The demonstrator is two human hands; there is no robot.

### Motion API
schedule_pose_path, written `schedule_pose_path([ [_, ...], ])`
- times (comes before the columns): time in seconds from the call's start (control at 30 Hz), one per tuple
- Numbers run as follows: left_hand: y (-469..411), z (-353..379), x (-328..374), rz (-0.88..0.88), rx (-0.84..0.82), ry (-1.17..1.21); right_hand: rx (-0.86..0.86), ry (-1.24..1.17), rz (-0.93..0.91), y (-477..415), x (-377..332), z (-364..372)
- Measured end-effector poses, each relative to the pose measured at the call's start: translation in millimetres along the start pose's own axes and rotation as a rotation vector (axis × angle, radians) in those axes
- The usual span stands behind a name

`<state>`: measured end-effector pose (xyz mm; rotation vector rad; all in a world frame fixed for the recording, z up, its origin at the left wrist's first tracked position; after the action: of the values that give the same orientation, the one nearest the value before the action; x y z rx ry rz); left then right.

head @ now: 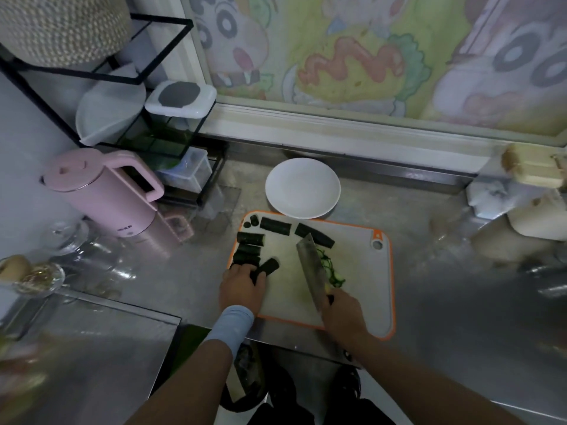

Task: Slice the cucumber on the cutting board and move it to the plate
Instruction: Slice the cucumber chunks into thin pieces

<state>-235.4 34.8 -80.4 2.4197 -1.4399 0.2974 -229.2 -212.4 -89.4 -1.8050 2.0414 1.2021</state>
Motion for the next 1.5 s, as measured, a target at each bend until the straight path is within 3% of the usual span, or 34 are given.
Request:
schedule_pose_path([
  [0.23, -5, 17, 36, 0.178, -0.057, -0.121, 0.064, 0.075, -0.001, -12, 17, -42],
  [0.4, -17, 23, 76, 0.344, -0.096, -0.365, 0.097, 0.120, -0.019, -25, 17, -67],
  [0.47, -29, 22, 96, 0.383, -0.063, -0.254, 0.117, 0.060, -0.008, -33, 20, -77],
  [0.57, -53, 33, 130, 0.454, -0.152, -0.084, 0.150, -0.023, 0.008, -46, 25, -90],
  [0.7, -77, 59, 165, 0.663, -0.254, -0.312, 0.154, -0.072, 0.024, -63, 32, -95],
  [0.8, -87, 60, 171, 0.732, -0.188, -0.468, 0.138, -0.082, 0.021, -68, 35, -93],
  [0.93, -96, 50, 161, 0.634, -0.101, -0.500, 0.102, -0.071, 0.006, -63, 28, -86],
  [1.23, -79, 15, 119, 0.311, 0.090, -0.194, -0.024, 0.000, 0.010, -25, 23, -47],
  [1.5, -33, 43, 102, 0.321, -0.054, -0.164, 0.048, 0.085, -0.019, -40, 35, -70],
])
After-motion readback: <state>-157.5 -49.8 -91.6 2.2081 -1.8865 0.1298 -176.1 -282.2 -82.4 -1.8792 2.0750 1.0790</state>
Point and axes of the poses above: each hand's wrist, its own y-axis away from the middle knuckle, its own z-axis out of the palm, x = y × z, the point moved 8 cm from there along -y, towards the middle knuckle, and after that the axes turned 6 degrees about -y, right-handed, at the moved point
